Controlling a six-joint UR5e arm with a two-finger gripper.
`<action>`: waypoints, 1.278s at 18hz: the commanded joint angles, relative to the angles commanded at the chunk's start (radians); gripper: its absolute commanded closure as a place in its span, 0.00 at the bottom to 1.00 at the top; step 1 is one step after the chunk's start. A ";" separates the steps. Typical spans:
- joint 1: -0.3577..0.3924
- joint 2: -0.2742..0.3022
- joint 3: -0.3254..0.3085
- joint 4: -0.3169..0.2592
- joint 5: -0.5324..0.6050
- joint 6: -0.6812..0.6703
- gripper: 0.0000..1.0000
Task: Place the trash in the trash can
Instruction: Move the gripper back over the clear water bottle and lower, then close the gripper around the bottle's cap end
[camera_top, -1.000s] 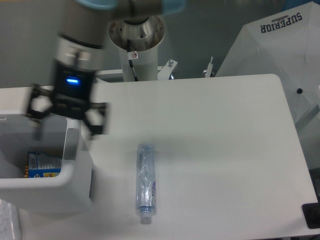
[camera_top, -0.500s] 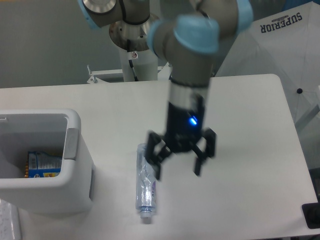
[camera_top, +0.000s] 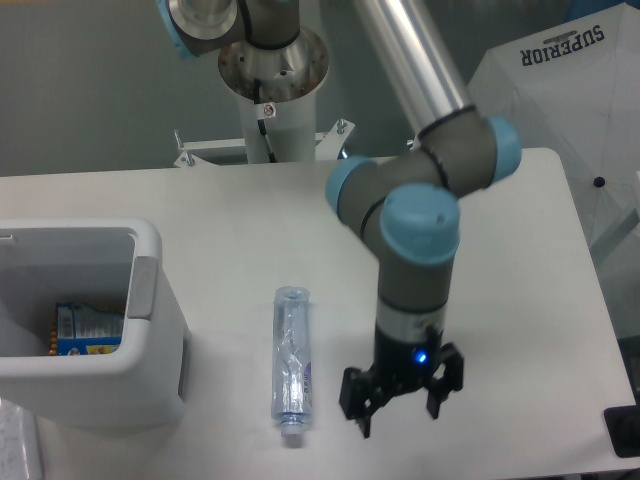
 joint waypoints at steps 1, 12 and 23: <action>-0.015 -0.012 -0.001 0.002 0.011 0.011 0.00; -0.120 -0.077 -0.034 0.005 0.109 0.091 0.00; -0.150 -0.078 -0.060 0.002 0.134 0.081 0.00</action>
